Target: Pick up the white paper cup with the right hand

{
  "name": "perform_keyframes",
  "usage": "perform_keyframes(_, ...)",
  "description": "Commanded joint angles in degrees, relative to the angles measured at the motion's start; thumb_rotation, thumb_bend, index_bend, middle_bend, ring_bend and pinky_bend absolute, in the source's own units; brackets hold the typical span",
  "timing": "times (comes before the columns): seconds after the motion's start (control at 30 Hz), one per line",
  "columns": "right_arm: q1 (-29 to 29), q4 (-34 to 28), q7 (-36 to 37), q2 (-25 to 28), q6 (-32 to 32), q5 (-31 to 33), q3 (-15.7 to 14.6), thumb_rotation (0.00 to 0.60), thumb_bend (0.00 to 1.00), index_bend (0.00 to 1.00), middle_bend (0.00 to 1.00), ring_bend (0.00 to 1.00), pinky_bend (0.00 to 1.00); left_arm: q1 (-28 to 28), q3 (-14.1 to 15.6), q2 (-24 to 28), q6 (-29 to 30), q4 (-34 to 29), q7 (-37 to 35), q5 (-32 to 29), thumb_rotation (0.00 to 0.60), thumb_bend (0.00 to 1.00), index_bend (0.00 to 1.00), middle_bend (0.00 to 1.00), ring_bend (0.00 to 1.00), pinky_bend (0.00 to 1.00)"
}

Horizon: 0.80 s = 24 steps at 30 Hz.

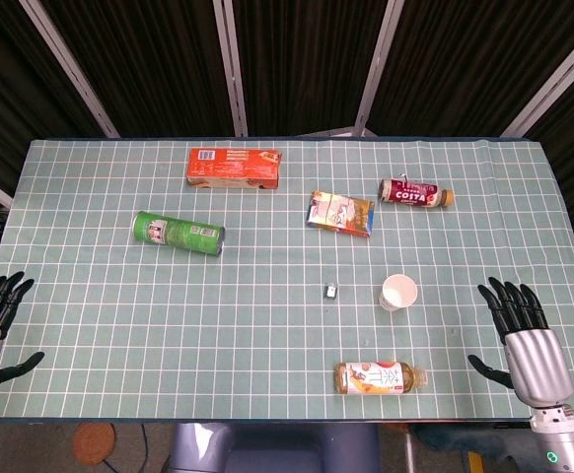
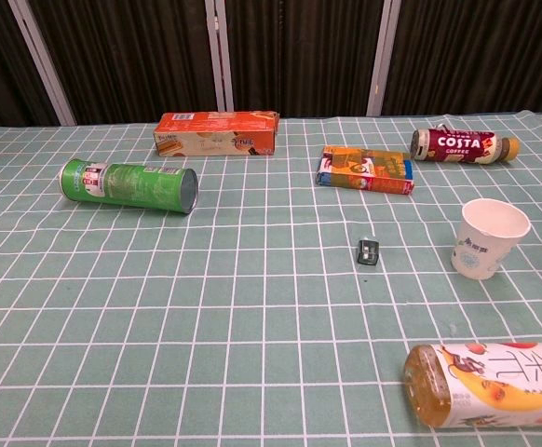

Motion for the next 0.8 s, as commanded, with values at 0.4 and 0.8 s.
perform_keyframes(0.4, 3.0, 2.0, -5.7, -2.6, -5.0, -3.1, -1.0, 0.6, 0.0, 0.0, 0.0, 0.0, 0.0, -0.3, -0.4, -0.2, -0.6, -0.2, 0.4, -0.6, 0.6, 0.0, 0.0, 0.0, 0.0, 0.0)
perform_keyframes(0.8, 17.8, 7.8, -31.5, -11.3, -26.5, -7.8, 2.0, 0.6, 0.0, 0.0, 0.0, 0.0, 0.0, -2.4, -2.6, -2.3, -4.7, 0.4, 4.1, -6.1, 0.6, 0.0, 0.0, 0.0, 0.0, 0.0)
